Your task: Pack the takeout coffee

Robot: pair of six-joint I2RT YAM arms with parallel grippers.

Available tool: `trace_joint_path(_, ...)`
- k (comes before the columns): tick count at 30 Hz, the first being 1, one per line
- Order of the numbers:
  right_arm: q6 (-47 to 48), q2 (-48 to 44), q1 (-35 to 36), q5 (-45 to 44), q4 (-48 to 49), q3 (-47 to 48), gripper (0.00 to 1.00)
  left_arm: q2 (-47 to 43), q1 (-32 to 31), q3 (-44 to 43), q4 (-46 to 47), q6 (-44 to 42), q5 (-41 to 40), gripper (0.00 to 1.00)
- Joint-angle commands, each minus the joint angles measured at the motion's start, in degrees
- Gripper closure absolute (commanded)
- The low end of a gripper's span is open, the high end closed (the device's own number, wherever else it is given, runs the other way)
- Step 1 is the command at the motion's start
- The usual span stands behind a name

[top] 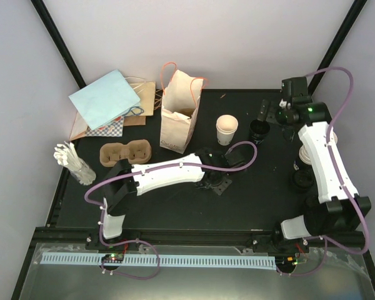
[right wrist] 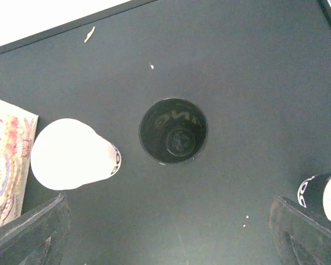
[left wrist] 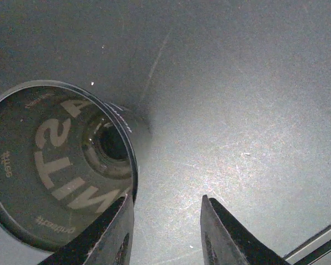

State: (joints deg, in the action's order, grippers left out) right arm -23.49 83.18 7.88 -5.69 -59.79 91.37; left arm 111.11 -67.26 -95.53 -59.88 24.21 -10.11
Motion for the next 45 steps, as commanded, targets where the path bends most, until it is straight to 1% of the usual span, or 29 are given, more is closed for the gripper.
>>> trace_joint_path(1,1.1,-5.8,0.5,1.9,-2.8,-2.5,0.00,-2.8,-0.5,-2.3,0.1,0.1,-1.3,0.63)
trace_joint_path(5,-0.5,-12.1,0.6,1.6,-4.8,-6.4,0.00,-6.8,-0.5,-1.9,0.1,-0.4,-2.6,0.60)
trace_joint_path(12,-5.2,-22.5,0.5,-0.3,-8.9,-15.2,0.00,-19.3,-0.1,3.9,4.0,-1.5,-4.7,0.53)
trace_joint_path(16,-9.1,-29.1,0.6,3.4,-8.1,-22.9,0.00,-25.3,0.1,6.6,4.9,-1.5,-5.5,0.48)
trace_joint_path(18,-10.5,-32.0,0.5,5.1,-7.4,-27.0,0.00,-28.3,0.2,8.8,5.5,-1.1,-5.8,0.43)
trace_joint_path(19,-11.4,-33.2,0.5,5.4,-7.2,-28.8,0.00,-30.0,0.4,10.0,6.1,-0.8,-5.9,0.42)
trace_joint_path(21,-12.1,-35.1,0.6,5.9,-6.0,-32.6,0.00,-33.9,0.6,13.1,7.5,-0.1,-6.5,0.36)
trace_joint_path(24,-12.6,-35.3,0.6,7.0,-5.6,-36.7,0.00,-41.1,0.7,20.1,12.3,0.3,-8.0,0.26)
trace_joint_path(26,-13.4,-35.1,0.6,6.1,-5.6,-38.5,0.00,-45.6,1.1,23.9,14.7,0.6,-8.2,0.17)
trace_joint_path(29,-16.0,-35.3,0.5,2.1,-5.3,-40.9,0.00,-51.6,1.7,27.6,16.3,1.0,-8.7,0.06)
trace_joint_path(31,-17.3,-35.4,0.6,-0.2,-4.5,-42.4,0.00,-53.5,2.2,28.9,16.0,1.1,-9.0,0.02)
trace_joint_path(35,-20.3,-33.6,0.6,-3.2,-4.1,-44.6,0.00,-54.9,3.1,29.6,14.1,1.3,-9.4,0.01)
trace_joint_path(40,-20.6,-28.6,0.5,-3.8,-4.9,-43.3,0.00,-55.9,3.7,30.9,13.7,1.5,-9.3,0.01)
trace_joint_path(45,-22.5,-25.7,0.5,-10.9,-6.3,-41.6,0.00,-56.2,4.4,31.0,13.6,1.1,-8.9,0.01)
